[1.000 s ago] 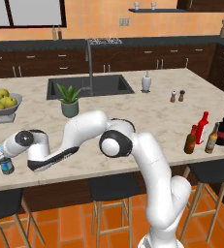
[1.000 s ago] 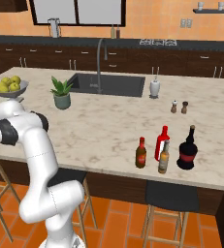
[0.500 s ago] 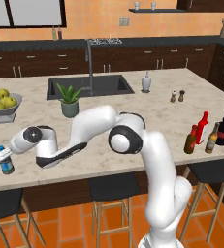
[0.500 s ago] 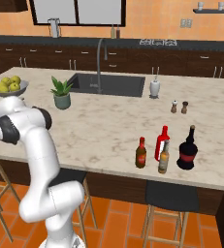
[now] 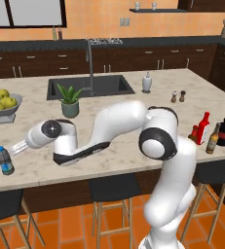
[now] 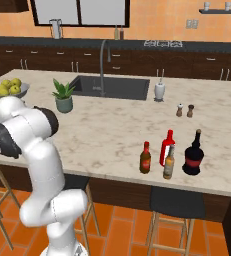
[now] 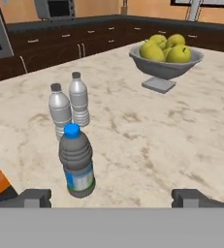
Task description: Move the plastic bottles in the middle to the plastics group, and the glass bottles in the middle to the glass group.
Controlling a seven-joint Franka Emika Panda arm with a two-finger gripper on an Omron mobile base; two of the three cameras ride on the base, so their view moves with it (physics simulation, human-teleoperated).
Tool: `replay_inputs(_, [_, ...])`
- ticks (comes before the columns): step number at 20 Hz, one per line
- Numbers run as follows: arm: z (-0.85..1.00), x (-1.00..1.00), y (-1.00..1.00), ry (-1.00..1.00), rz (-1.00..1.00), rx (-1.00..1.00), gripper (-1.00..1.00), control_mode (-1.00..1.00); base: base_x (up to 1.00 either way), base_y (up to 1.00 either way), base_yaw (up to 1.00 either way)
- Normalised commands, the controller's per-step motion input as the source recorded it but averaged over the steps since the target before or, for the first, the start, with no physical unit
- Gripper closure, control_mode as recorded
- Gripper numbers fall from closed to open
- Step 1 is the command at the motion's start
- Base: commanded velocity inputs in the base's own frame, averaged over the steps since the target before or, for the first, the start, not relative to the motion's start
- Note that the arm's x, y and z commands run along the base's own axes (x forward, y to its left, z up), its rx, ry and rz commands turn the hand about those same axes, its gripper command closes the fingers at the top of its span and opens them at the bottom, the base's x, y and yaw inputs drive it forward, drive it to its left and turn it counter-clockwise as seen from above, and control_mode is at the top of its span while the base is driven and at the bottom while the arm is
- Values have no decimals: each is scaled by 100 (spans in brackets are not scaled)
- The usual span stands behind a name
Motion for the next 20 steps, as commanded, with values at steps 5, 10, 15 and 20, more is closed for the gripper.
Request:
replay_inputs(5, [60, -18, -81, 0, -18, 0, -100, -100, 0, 0, 0])
replay_inputs(10, [61, -5, -99, 6, -26, -1, -100, -100, 0, 0, 0])
replay_inputs(15, [59, -12, -100, 13, -24, 0, -100, -100, 0, 0, 0])
replay_inputs(20, [75, -23, -100, 16, -24, 0, -100, -100, 0, 0, 0])
